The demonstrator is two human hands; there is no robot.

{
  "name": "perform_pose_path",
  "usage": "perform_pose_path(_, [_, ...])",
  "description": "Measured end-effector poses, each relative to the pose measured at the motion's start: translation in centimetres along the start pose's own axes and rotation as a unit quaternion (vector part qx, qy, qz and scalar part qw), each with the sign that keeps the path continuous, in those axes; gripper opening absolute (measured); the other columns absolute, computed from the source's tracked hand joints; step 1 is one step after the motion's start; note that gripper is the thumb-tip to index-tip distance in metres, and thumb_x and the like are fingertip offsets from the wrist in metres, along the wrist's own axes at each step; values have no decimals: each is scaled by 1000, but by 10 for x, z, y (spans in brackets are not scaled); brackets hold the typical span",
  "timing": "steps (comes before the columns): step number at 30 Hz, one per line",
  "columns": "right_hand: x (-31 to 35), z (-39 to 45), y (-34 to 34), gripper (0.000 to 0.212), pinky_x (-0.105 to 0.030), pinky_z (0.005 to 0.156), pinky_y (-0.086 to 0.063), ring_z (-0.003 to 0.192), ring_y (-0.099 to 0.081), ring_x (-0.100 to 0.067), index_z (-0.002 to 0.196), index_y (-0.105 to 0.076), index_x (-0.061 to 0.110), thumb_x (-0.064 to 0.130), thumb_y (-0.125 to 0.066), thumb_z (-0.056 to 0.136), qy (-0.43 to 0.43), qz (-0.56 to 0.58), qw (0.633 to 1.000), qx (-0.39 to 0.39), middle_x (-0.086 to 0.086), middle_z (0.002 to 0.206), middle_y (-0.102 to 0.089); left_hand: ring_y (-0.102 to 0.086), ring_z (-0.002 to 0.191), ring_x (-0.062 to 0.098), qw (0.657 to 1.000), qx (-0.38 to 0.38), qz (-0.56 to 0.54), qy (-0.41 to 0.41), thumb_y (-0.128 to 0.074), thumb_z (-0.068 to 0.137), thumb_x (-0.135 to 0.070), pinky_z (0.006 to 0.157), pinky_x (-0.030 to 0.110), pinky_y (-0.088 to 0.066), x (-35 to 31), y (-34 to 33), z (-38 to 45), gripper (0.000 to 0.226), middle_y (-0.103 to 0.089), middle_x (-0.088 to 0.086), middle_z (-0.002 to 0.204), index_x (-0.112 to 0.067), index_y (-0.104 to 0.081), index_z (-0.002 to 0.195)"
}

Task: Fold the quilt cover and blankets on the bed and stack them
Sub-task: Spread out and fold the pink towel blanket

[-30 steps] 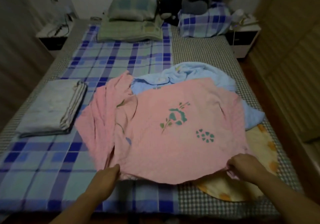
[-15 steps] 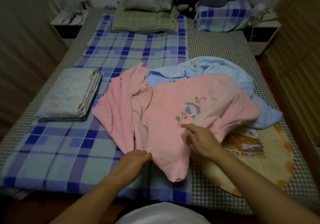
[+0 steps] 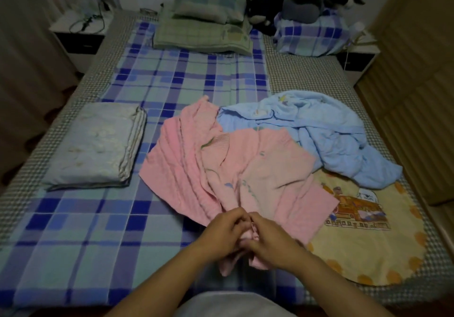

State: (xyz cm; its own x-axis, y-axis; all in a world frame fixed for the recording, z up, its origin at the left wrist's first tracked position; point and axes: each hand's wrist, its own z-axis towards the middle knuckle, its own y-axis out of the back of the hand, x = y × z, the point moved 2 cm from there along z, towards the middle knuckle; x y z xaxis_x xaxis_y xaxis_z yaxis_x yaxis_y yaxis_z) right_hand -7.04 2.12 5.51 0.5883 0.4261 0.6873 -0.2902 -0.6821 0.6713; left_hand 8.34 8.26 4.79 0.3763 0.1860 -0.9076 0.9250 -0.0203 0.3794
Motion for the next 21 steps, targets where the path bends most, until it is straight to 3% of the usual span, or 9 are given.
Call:
perform_pose_path(3, [5, 0, 18, 18, -34, 78, -50, 89, -60, -16, 98, -61, 31, 37, -47, 88, 2, -117, 990, -76, 7, 94, -61, -56, 80, 2, 999, 14, -27, -11, -60, 94, -27, 76, 24, -47, 3, 17, 4, 10, -58, -20, 85, -27, -52, 100])
perform_pose_path(5, [14, -10, 33, 20, -30, 75, -50, 84, -59, -11, 98, -68, 30, 33, -50, 88, -1, -107, 985, -134, 9, 90, -60, -57, 94, 7, 995, 30, 75, -57, -62, 88, -41, 85, 28, -47, 8, 29, 9, 28, -60, -15, 101, -30, -50, 110])
perform_pose_path(8, [31, -32, 62, 24, -17, 69, -47, 78, -59, -1, 103, -73, 32, 22, -63, 84, 14, -102, 973, -208, 15, 84, -60, -56, 99, 22, 941, 16, 307, -139, -57, 81, -47, 94, 34, -38, 26, 51, 23, 37, -61, -2, 102, -24, -53, 111])
perform_pose_path(12, [50, -44, 109, 30, -24, 71, -46, 76, -60, -7, 102, -76, 31, 19, -62, 79, -20, -105, 937, -331, 12, 81, -64, -60, 94, 26, 916, -82, 350, -179, -59, 81, -41, 103, 44, -35, 41, 80, 38, 38, -61, 1, 98, -17, -53, 111])
perform_pose_path(14, [62, -43, 126, 31, -28, 72, -48, 77, -62, -9, 100, -76, 33, 16, -61, 78, -33, -87, 921, -378, 10, 81, -66, -57, 93, 26, 890, -131, 351, -258, -65, 85, -37, 103, 46, -40, 40, 86, 36, 41, -61, 5, 101, -10, -54, 115])
perform_pose_path(17, [80, -45, 145, 40, -20, 69, -45, 73, -61, -6, 97, -75, 33, -2, -67, 79, -13, -83, 912, -401, 6, 76, -65, -55, 89, 25, 856, -143, 337, -365, -63, 89, -26, 93, 42, -45, 28, 95, 23, 26, -59, 7, 101, -11, -55, 109])
perform_pose_path(19, [92, -47, 156, 46, -15, 68, -43, 72, -61, -5, 94, -77, 28, -13, -68, 76, 0, -83, 917, -389, 7, 75, -66, -56, 86, 25, 840, -117, 384, -366, -57, 92, -27, 84, 40, -45, 28, 106, 20, 13, -59, 3, 98, -17, -61, 101])
perform_pose_path(21, [102, -47, 165, 47, -16, 69, -44, 73, -63, -5, 93, -77, 28, -15, -68, 75, 20, -84, 928, -363, 11, 76, -67, -56, 84, 25, 830, -103, 440, -328, -53, 90, -29, 78, 39, -46, 35, 122, 23, 16, -60, 1, 96, -21, -65, 96])
